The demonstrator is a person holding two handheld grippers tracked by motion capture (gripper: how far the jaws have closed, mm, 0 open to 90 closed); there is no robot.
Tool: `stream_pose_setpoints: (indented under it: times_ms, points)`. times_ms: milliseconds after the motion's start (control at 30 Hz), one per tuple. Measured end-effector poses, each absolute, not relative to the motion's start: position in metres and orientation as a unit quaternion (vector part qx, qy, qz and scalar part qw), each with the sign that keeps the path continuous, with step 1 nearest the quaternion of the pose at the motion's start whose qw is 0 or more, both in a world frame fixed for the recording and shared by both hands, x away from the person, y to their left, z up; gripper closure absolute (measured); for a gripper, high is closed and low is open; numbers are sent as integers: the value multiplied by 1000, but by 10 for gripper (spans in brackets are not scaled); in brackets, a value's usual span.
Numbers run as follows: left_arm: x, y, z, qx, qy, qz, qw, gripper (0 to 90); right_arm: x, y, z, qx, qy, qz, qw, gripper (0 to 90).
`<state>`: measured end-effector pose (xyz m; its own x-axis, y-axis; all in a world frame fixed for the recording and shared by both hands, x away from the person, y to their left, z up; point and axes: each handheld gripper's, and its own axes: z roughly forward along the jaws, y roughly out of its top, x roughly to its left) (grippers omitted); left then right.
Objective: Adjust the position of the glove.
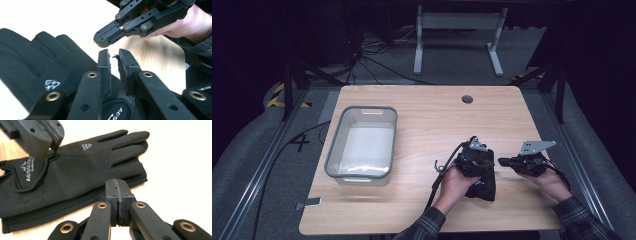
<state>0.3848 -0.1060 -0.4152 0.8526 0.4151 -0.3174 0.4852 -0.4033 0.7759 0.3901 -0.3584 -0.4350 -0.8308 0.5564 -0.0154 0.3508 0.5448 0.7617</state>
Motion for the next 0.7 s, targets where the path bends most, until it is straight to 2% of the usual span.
stream_pose_setpoints:
  times_ms: [133, 400, 700]
  points:
    - [386, -96, -413, 838, 271, -27, 473, 894, 389, -358, -432, 258, 867, 409, 116, 899]
    - [390, -81, -426, 855, 285, 9, 434, 896, 388, -331, -432, 224, 877, 417, 85, 898]
    - [394, -94, -453, 872, 288, -4, 396, 896, 390, -323, -446, 214, 896, 382, 77, 899]
